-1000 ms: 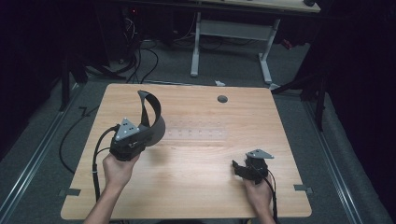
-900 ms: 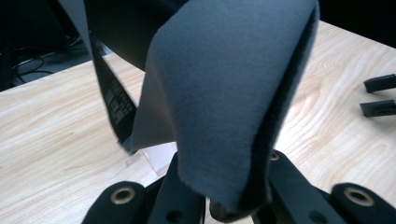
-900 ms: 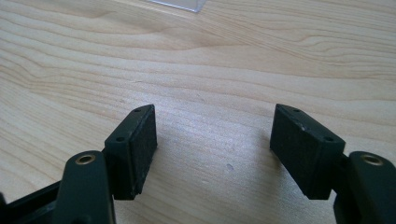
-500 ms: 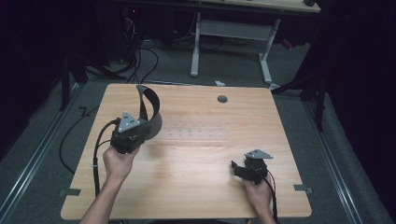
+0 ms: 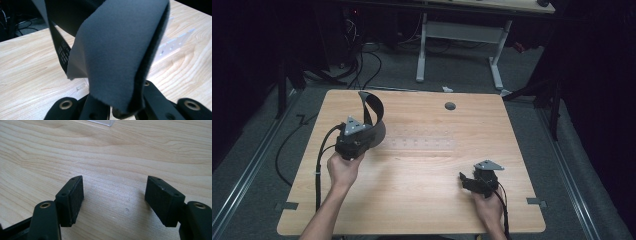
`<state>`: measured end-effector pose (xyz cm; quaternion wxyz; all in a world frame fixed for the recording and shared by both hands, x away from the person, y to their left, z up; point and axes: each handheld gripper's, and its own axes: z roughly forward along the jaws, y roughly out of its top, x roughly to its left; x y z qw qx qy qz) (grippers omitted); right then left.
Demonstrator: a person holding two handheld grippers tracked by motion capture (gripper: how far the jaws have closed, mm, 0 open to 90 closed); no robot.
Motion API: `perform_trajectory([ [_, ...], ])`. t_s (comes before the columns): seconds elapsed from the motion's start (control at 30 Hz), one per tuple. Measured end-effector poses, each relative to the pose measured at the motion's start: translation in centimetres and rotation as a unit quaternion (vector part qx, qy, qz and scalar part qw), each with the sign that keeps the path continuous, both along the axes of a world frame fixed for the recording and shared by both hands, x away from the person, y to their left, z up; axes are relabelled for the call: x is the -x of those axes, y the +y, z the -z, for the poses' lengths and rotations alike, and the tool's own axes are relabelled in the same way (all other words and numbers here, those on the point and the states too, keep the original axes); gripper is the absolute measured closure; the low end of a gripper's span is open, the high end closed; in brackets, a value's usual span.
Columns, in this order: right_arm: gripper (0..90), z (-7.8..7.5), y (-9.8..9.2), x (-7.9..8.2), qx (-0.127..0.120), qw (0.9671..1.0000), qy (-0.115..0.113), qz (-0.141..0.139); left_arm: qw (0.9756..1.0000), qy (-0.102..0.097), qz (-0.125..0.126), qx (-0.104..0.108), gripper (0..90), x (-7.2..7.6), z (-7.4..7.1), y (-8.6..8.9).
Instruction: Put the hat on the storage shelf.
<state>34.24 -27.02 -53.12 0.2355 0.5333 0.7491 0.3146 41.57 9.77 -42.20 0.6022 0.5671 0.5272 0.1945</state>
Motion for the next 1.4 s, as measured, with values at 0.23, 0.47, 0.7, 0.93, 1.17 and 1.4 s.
perform_trajectory([
  [0.23,31.3,0.0,0.1,0.0,0.001,1.0,0.0,-0.006,0.9998,-0.001,-0.021,-0.002,86.5,-1.0,0.7,-0.4],
  [0.47,31.2,0.0,0.1,0.0,0.001,0.9999,0.0,-0.012,0.9994,0.003,-0.035,-0.008,86.4,-1.4,1.0,-0.5],
  [0.7,31.1,0.0,0.1,0.1,0.001,0.9999,-0.001,-0.015,0.9994,-0.001,-0.035,-0.006,86.4,-1.6,1.3,-1.2],
  [0.93,31.0,0.0,0.2,0.1,0.001,0.9999,0.0,-0.015,0.9989,0.0,-0.045,-0.013,86.4,-2.0,1.7,-1.5],
  [1.17,31.0,0.0,0.2,0.1,0.001,0.9999,0.0,-0.015,0.9985,0.006,-0.052,-0.018,86.4,-2.1,2.0,-1.4],
  [1.4,30.9,0.0,0.2,0.1,0.0,0.9999,0.001,-0.015,0.9983,0.012,-0.053,-0.019,86.3,-2.5,2.8,-1.6],
])
